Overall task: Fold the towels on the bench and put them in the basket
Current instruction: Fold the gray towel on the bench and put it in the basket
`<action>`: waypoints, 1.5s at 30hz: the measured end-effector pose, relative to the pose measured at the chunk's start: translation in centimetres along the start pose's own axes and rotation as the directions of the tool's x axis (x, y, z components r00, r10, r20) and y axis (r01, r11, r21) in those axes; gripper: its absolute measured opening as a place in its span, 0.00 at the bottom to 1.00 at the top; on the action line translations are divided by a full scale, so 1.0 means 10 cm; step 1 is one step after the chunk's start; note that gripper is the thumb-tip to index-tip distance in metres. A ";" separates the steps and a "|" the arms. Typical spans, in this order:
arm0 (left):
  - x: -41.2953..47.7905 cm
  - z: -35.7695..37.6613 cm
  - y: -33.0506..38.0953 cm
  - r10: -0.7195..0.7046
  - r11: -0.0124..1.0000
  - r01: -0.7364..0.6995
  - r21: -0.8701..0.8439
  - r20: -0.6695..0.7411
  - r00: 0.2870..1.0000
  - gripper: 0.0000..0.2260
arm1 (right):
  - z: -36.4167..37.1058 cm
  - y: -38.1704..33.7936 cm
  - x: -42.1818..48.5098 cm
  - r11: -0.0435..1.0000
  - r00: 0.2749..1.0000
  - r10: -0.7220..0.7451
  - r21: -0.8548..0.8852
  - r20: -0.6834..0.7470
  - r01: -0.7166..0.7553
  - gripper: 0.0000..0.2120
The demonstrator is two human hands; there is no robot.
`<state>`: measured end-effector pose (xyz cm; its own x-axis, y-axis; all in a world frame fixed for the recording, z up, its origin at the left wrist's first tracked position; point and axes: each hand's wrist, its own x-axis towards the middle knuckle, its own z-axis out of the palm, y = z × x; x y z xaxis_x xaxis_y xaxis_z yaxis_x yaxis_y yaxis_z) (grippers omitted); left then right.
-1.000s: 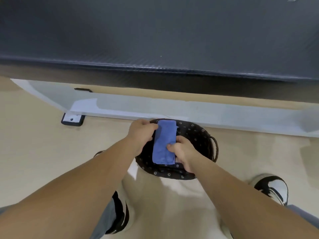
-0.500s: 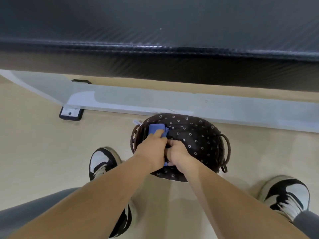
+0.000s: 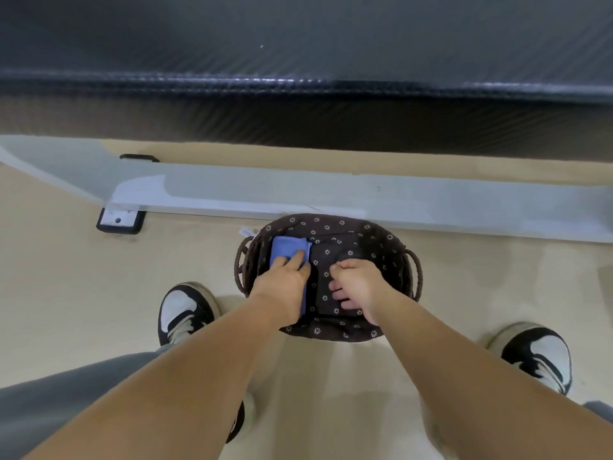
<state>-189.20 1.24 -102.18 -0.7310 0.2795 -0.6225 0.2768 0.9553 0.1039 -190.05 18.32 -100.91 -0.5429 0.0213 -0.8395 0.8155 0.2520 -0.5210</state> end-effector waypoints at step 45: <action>-1.80 -4.19 4.69 0.476 0.568 -0.822 -0.039 -0.799 0.368 0.07 | -3.65 -0.91 -4.47 0.621 -0.301 -0.574 -0.644 -0.762 0.446 0.17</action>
<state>-189.24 45.02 -53.61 -0.6352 0.6346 0.4402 0.7335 0.3172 0.6011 -180.55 50.39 -53.04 -0.4570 0.5858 0.6693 0.1349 0.7894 -0.5989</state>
